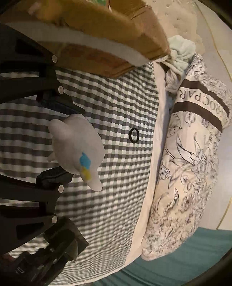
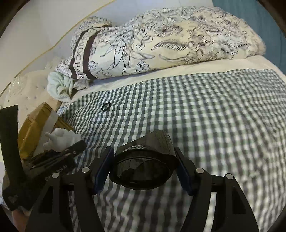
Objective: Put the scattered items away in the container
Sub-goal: 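Carry the white figurine and black case over the cardboard box with both tools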
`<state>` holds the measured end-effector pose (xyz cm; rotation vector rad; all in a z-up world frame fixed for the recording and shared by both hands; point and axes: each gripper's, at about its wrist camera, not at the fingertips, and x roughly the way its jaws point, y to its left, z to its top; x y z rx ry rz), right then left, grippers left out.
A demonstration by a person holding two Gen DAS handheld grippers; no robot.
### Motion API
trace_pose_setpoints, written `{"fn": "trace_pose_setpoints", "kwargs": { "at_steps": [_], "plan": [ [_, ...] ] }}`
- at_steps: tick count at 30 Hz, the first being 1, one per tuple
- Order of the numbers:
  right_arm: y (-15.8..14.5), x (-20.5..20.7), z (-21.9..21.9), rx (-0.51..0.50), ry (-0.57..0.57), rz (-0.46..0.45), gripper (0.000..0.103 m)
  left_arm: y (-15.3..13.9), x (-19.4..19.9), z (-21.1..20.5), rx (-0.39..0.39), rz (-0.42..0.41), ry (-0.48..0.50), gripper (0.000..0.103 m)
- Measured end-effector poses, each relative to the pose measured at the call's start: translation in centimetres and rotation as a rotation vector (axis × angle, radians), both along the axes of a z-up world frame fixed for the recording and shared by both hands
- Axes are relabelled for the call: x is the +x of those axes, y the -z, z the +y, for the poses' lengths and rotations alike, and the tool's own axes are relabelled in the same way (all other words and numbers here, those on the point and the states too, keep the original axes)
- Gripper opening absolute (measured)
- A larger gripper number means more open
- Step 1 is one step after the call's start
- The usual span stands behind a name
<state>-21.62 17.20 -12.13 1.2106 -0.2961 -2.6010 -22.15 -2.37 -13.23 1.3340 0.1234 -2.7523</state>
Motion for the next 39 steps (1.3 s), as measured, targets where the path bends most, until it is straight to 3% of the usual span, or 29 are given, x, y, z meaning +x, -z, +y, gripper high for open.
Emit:
{"fn": "trace_pose_setpoints", "kwargs": {
  "at_steps": [8, 19, 30, 39],
  "plan": [
    [-5.1, 5.0, 0.2, 0.014, 0.008, 0.094, 0.066, -4.5, 5.7, -0.4, 0.000, 0.063, 0.009, 0.055],
    [-12.4, 12.0, -3.3, 0.035, -0.090, 0.239, 0.066, -10.6, 12.8, -2.7, 0.003, 0.166, -0.037, 0.055],
    [-14.2, 15.5, -5.9, 0.052, -0.155, 0.274, 0.066, -12.8, 16.9, -5.8, 0.036, 0.214, -0.085, 0.055],
    [-14.7, 14.5, -11.1, 0.007, -0.267, 0.265, 0.066, -13.3, 18.4, -11.8, 0.026, 0.240, -0.228, 0.055]
  ]
}}
